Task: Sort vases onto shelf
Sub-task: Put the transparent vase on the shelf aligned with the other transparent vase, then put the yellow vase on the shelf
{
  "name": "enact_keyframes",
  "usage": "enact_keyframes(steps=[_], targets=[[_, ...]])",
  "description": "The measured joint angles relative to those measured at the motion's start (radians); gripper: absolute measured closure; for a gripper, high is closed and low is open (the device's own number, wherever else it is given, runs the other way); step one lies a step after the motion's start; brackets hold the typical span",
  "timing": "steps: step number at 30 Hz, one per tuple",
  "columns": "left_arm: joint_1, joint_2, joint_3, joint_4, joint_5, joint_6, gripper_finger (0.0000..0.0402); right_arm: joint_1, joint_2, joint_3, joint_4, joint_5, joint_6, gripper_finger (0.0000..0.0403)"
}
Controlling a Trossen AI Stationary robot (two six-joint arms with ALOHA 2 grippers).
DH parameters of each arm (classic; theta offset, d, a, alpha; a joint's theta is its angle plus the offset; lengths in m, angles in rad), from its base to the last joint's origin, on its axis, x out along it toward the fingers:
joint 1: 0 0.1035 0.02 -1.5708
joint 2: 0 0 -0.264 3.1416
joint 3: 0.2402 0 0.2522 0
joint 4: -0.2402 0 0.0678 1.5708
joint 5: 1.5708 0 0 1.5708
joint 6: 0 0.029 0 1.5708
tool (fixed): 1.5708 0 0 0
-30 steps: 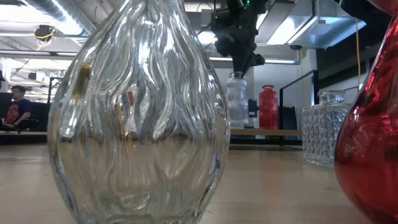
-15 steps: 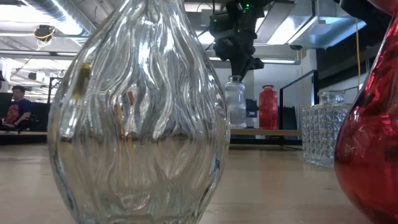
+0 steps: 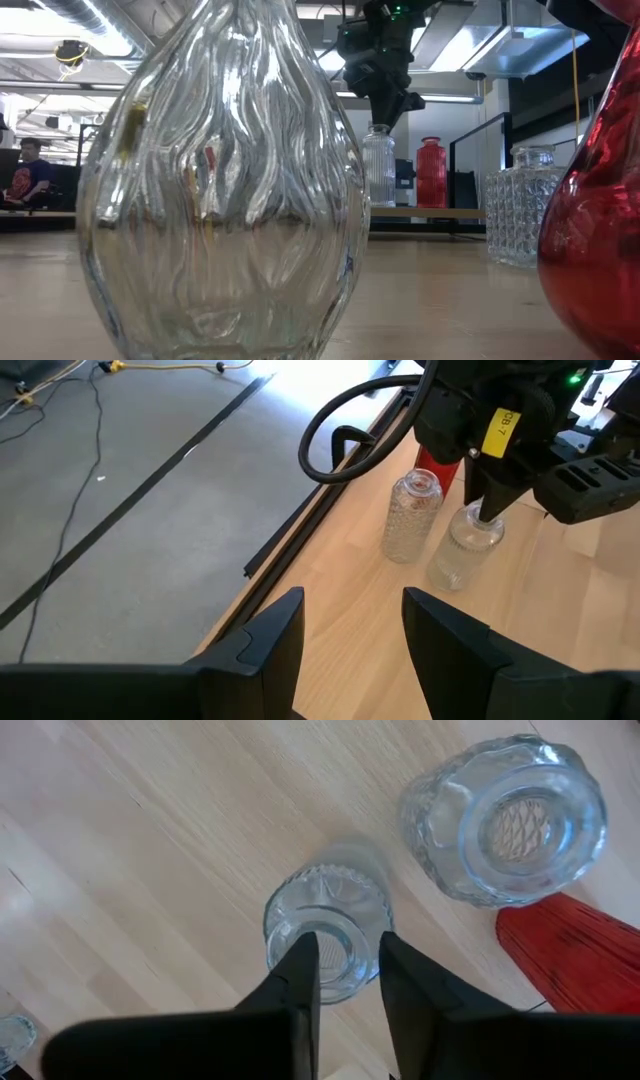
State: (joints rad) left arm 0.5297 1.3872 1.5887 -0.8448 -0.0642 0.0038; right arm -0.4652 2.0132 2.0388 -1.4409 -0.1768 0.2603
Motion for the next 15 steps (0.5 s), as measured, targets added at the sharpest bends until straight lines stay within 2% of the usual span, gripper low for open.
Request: enact_keyframes(steps=[10,15], targets=[[0.000,0.000,0.000,0.000,0.006,-0.002,0.0239,0.000,-0.070,0.000,-0.019,0.000,0.000,0.0319],[0.000,0.000,0.000,0.000,0.006,-0.002,0.0239,0.027,-0.161,0.000,-0.092,-0.051,-0.012,0.0319]])
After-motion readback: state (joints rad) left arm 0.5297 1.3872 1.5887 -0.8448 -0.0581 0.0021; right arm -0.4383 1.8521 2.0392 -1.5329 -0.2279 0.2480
